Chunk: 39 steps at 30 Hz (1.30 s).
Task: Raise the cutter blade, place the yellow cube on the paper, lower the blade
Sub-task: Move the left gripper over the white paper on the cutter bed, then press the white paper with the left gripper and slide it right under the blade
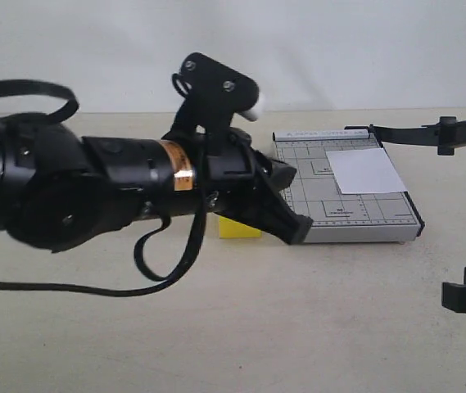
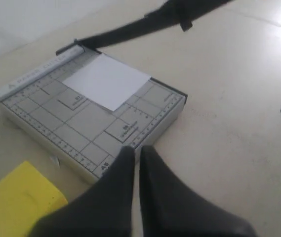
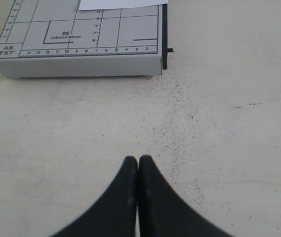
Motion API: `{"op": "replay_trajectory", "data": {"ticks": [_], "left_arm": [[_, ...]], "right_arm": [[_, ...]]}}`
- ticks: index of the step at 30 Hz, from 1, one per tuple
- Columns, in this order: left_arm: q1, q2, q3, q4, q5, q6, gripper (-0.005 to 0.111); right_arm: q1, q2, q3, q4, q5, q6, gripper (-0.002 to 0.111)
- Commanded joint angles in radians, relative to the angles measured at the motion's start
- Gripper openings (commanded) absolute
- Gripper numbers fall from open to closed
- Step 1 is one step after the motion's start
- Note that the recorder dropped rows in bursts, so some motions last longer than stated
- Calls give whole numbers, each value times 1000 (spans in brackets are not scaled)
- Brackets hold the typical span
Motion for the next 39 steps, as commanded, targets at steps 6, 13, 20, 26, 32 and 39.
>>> {"op": "replay_trajectory", "data": {"ticks": [6,13,20,26,32,39], "left_arm": [[-28,302,-439,67,225,-9,4],[-28,574,-745,-13,206,-48,4],[-16,755,-913,-13,225,-54,4],[-16,834,-990,-13,231,-54,4],[-16,888,-1037,-13,233,-54,4],[-16,908,-1059,-13,230,-54,4]], "right_arm": [[-3,0,0,1,-21,16,0],[-3,0,0,1,-21,16,0],[-3,0,0,1,-20,34,0],[-3,0,0,1,-20,37,0],[-3,0,0,1,-36,42,0],[-3,0,0,1,-57,49,0]]}}
